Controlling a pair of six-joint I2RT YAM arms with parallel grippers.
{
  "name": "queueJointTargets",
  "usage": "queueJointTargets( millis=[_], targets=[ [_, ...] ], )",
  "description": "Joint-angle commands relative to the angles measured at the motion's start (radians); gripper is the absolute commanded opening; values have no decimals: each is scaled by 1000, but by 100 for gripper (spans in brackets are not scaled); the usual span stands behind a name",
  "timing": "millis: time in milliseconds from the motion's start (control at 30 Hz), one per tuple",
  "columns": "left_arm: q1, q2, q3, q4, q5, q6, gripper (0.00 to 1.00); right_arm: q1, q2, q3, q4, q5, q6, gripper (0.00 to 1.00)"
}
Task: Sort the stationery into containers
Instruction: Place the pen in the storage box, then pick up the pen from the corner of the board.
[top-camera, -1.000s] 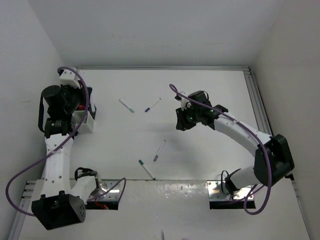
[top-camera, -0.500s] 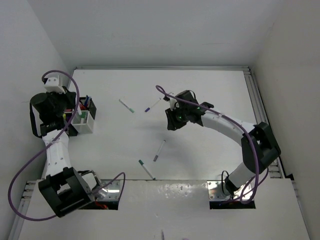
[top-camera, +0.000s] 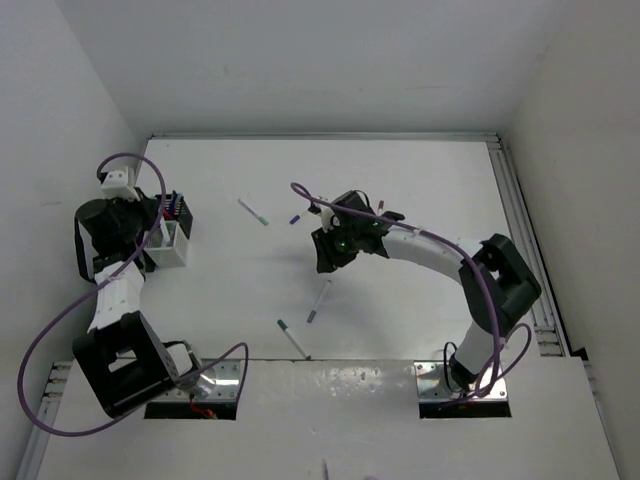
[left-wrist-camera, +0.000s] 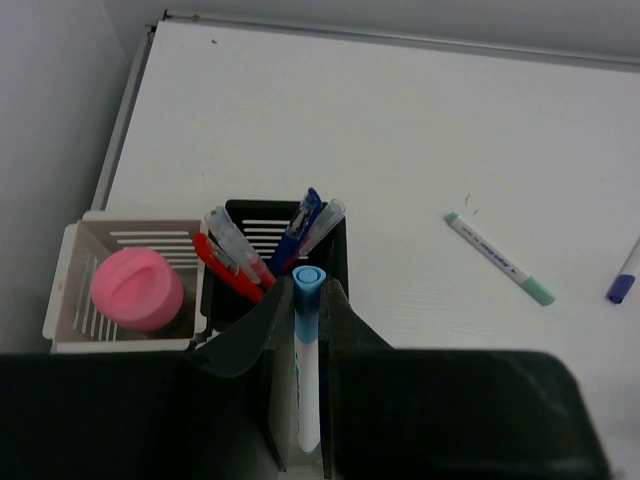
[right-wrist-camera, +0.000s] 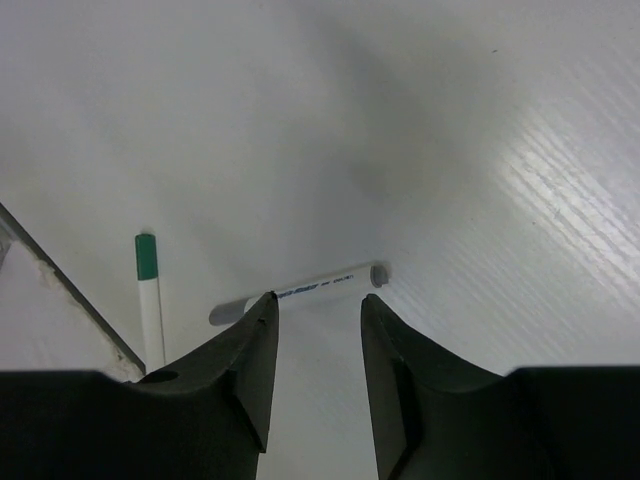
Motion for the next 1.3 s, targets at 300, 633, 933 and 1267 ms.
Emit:
queueJointTargets(
  millis=[300,633,933,1267],
  targets=[
    [35,-91,-68,74,-67,-25,100,121,41,76,-73,14,-44,41],
    [3,-181,117,-224,-151,-45,100,393,133,165,-152,180,-29,40],
    [41,-166,229,-336,-134,-43,100,607,191,121,-159,283,-144,60],
    [54,-181,214,-290,-72,-81,100,577,221,78,-124,301,-135,52]
  ],
)
